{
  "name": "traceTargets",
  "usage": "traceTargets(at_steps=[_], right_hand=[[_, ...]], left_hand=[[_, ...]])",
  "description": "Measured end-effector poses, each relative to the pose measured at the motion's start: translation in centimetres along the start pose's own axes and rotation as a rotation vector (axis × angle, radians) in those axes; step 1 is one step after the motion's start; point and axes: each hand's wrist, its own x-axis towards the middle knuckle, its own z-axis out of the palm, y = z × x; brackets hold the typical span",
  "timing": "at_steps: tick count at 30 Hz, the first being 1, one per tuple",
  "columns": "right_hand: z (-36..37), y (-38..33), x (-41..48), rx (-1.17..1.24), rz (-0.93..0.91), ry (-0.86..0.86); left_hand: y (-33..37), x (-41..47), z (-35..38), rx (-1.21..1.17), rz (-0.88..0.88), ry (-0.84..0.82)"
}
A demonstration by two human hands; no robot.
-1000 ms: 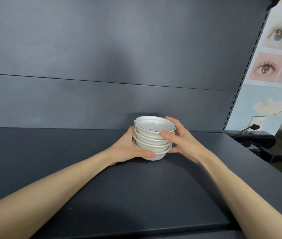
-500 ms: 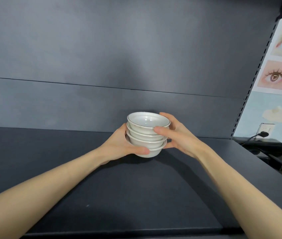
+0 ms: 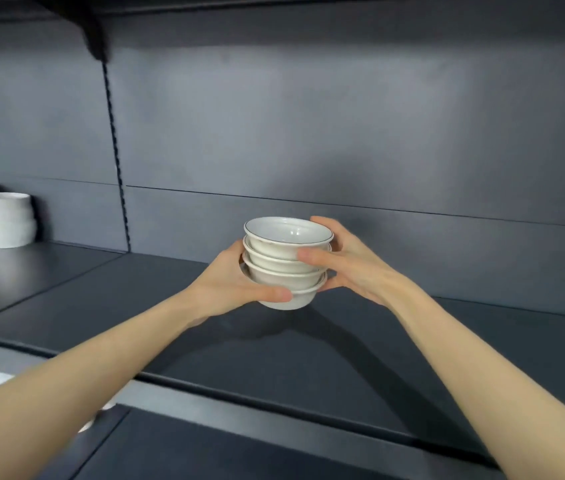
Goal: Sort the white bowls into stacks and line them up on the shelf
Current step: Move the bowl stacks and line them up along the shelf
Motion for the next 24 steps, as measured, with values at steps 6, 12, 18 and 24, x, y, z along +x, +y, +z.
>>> traceTargets(at_steps=[6, 12, 18, 24], right_hand=[[13.4, -2.2, 4.4, 0.04, -0.05, -0.095], [23.3, -4.1, 9.1, 0.052, -0.056, -0.189], [29.8, -5.6, 15.0, 0.033, -0.081, -0.236], [35.2, -4.8, 22.7, 0.032, -0.082, -0.261]], left_hand=[[-2.1, -6.8, -12.4, 0.087, -0.024, 0.113], [-4.0, -10.6, -22.2, 0.119, -0.046, 0.189], [-6.5, -10.9, -30.2, 0.117, -0.021, 0.221], [-10.1, -9.1, -37.4, 0.148, -0.019, 0.264]])
